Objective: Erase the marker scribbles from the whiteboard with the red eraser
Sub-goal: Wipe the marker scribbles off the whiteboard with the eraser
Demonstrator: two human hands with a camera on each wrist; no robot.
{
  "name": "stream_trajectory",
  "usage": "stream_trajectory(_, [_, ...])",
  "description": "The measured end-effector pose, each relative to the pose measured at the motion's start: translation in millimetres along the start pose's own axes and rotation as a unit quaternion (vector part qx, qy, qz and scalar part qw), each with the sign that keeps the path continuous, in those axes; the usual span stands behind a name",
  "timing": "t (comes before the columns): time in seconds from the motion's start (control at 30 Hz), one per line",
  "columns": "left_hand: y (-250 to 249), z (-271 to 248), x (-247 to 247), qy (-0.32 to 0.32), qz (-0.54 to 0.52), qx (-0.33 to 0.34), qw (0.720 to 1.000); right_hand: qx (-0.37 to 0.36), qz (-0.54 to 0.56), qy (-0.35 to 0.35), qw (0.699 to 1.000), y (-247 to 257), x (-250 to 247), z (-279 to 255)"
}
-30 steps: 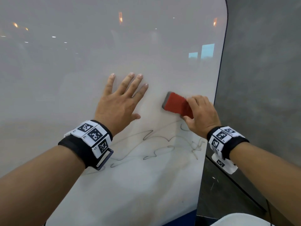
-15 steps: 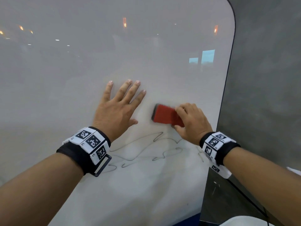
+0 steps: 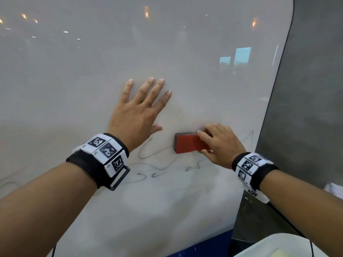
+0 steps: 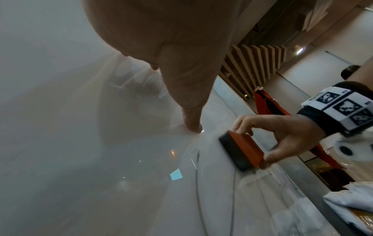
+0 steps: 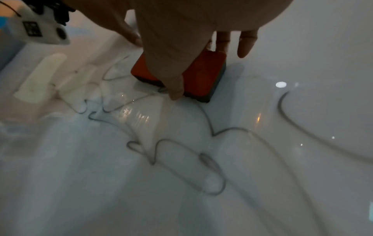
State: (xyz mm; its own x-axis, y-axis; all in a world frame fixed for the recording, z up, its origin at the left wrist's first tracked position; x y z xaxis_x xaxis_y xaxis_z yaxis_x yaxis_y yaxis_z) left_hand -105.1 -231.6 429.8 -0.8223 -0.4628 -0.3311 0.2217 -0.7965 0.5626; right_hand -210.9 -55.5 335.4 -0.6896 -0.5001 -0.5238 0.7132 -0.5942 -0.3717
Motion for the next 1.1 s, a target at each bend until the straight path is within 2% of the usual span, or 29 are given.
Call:
stream_trajectory(0.17, [10.7,-9.9,-1.1,-0.006,-0.01,0.004,1.0,0.129,0.009,-0.082,0.988,-28.6,-27.5,28.8])
stream_trajectory(0.23, [15.2,-15.7,-2.0,-0.01,-0.014,0.004,1.0,0.145,0.013,-0.087,0.985,-19.0,-25.4,27.5])
stream_trajectory(0.27, [16.9,-18.0,-2.3,-0.013,-0.016,0.005,1.0,0.127,0.013,-0.076,0.989,-6.7,-20.1,24.7])
stream_trajectory(0.33, [19.8,-20.7,-2.9,-0.016,-0.019,0.01,1.0,0.042,0.008,-0.034,0.999,23.7,-4.7,16.5])
stream_trajectory(0.4, [21.4,-21.3,-2.9,-0.015,-0.02,0.013,1.0,-0.012,-0.003,-0.005,1.0,34.4,0.3,15.0])
stream_trajectory(0.43, [22.4,-21.5,-2.9,-0.015,-0.022,0.013,1.0,-0.009,-0.008,-0.007,1.0,30.5,-2.0,19.5])
stream_trajectory(0.53, [20.8,-21.8,-3.3,-0.014,-0.026,0.01,1.0,0.102,0.005,-0.064,0.993,-0.8,-22.0,33.4])
stream_trajectory(0.6, [16.7,-21.4,-3.8,-0.008,-0.02,0.007,1.0,0.138,0.005,-0.076,0.988,-7.0,-26.9,32.2])
stream_trajectory(0.77, [4.4,-17.6,-3.8,0.017,-0.02,0.004,1.0,0.048,-0.035,-0.001,0.998,5.8,-12.5,16.8])
stream_trajectory(0.9, [-18.9,-8.1,2.6,0.032,-0.023,0.05,0.998,0.131,-0.031,-0.046,0.99,-27.8,-25.0,16.5])
stream_trajectory(0.97, [-30.6,0.5,5.9,0.042,-0.019,0.065,0.997,0.142,-0.028,-0.058,0.988,-32.1,-25.2,12.9])
stream_trajectory(1.1, [-50.7,15.2,9.2,0.055,-0.014,0.075,0.996,0.031,-0.04,-0.009,0.999,-25.4,-15.5,6.3])
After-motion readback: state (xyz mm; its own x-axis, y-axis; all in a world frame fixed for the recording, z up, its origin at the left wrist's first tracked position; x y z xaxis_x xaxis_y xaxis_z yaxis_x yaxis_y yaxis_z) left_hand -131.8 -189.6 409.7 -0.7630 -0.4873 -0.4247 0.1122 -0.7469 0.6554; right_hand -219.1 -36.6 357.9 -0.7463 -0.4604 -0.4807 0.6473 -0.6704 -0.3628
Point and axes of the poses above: each hand's wrist, its own z-axis towards the middle knuckle, its own x-axis out of the palm, y = z × x, the point moved 8 cm from there along z, towards the middle knuckle, and after that the axes turned 10 degrees about -y, right-handed, at the moved point
